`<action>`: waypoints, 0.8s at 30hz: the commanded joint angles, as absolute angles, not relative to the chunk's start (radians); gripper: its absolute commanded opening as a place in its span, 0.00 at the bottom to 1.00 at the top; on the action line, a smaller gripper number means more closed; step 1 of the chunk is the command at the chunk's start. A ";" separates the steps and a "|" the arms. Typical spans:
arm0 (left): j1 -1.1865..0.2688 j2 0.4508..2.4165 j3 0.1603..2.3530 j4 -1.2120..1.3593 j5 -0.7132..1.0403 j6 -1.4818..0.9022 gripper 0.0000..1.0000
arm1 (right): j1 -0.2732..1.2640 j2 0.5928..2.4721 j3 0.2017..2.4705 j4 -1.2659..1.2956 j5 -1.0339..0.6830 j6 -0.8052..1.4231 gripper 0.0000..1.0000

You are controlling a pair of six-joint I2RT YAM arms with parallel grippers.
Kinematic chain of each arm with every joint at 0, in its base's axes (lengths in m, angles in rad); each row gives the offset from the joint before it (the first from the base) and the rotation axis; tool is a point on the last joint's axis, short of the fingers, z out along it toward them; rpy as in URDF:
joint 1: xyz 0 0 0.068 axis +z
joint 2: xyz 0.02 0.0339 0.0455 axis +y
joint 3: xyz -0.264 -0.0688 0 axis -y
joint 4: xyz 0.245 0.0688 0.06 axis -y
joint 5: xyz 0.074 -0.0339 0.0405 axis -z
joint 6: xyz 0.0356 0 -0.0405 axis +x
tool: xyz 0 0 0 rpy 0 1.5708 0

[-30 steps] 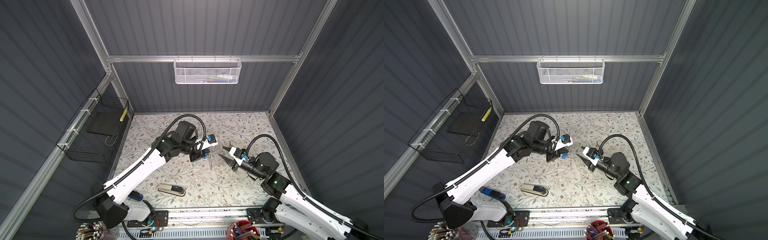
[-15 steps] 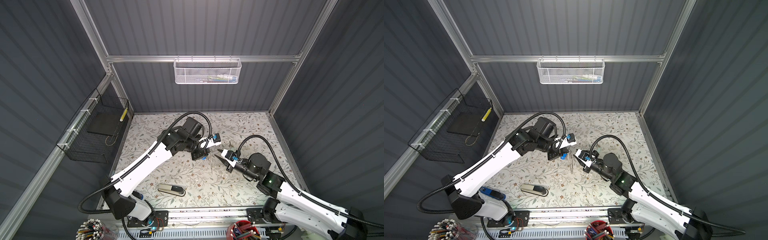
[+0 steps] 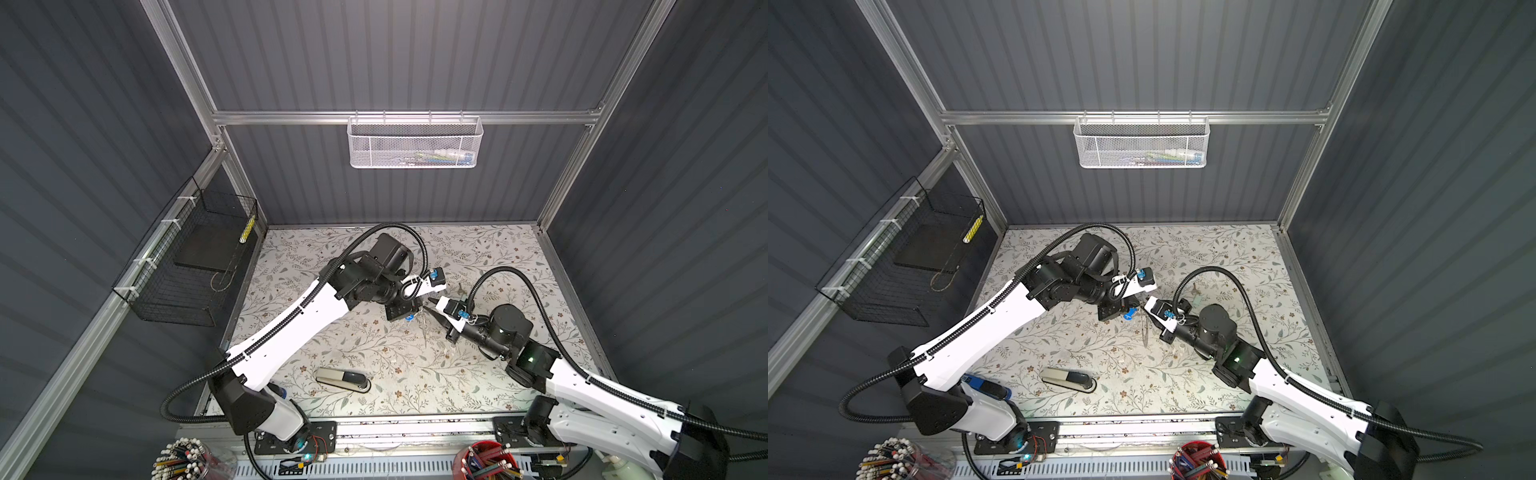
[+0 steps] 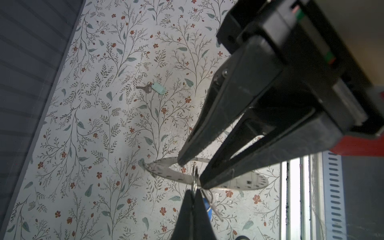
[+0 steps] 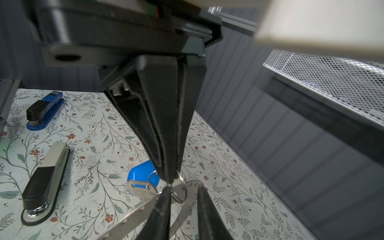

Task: Put the keys on the keyring

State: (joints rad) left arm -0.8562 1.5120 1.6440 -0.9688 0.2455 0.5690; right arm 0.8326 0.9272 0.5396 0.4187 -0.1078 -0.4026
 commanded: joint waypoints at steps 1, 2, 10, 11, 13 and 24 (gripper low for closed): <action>-0.866 1.521 1.677 -0.986 0.245 0.570 0.00 | 0.838 0.934 0.573 0.463 -0.106 -0.391 0.21; -0.868 1.522 1.675 -0.988 0.242 0.572 0.00 | 0.837 0.934 0.572 0.466 -0.104 -0.389 0.20; -0.875 1.514 1.673 -0.977 0.242 0.593 0.00 | 0.837 0.946 0.584 0.435 -0.096 -0.379 0.14; -0.878 1.508 1.669 -0.974 0.245 0.600 0.00 | 0.837 0.950 0.587 0.426 -0.094 -0.379 0.14; -0.880 1.499 1.659 -0.964 0.246 0.613 0.00 | 0.837 0.958 0.592 0.414 -0.088 -0.376 0.14; -0.887 1.446 1.600 -0.899 0.270 0.637 0.00 | 0.836 0.953 0.583 0.411 -0.119 -0.368 0.00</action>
State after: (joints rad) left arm -0.8654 1.4933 1.6169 -0.9432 0.2085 0.6231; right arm 0.8349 0.9558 0.5594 0.4141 -0.1146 -0.3744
